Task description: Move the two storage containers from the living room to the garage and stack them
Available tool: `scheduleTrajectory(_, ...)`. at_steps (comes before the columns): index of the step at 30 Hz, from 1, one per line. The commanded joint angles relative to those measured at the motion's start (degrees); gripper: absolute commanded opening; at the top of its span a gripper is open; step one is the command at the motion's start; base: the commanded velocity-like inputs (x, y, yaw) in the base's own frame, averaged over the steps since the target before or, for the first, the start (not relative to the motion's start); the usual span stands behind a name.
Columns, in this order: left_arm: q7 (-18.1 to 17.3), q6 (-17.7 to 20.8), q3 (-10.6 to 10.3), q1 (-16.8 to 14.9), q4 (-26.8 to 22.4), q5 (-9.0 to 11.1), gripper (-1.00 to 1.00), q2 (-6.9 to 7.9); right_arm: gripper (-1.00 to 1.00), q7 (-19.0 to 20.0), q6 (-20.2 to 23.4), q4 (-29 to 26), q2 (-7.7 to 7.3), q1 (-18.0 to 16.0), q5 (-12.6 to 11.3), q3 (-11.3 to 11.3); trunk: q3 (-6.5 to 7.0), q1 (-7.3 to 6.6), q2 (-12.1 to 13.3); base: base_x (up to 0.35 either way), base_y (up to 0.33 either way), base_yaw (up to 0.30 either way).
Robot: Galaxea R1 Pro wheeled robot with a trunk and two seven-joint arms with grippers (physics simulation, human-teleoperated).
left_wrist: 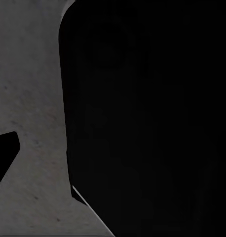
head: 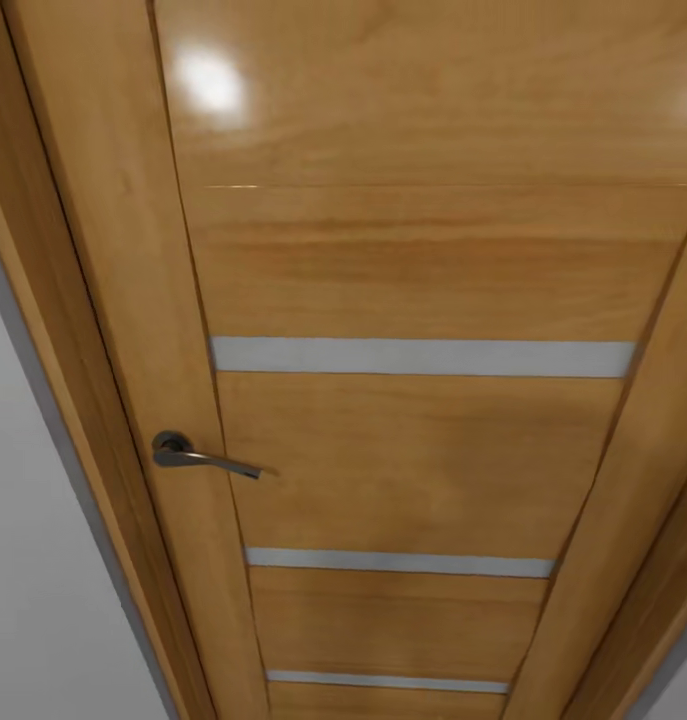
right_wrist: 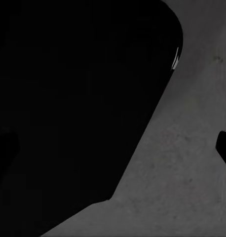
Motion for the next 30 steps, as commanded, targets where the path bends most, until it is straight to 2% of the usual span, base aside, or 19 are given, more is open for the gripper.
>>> scheduleTrajectory(1,0.02,0.00,0.01,-0.01,0.01,0.00,1.00,-0.01,1.00,0.03,0.02,0.01,0.00,-0.01,0.02,0.21,-0.03,-0.02,-0.02,-0.126,0.000,0.000)
scheduleTrajectory(30,0.02,0.00,0.01,-0.01,0.01,0.00,1.00,-0.01,1.00,-0.01,0.20,0.01,0.00,-0.01,0.10,0.28,-0.03,-0.02,-0.02,-0.008,0.000,0.000)
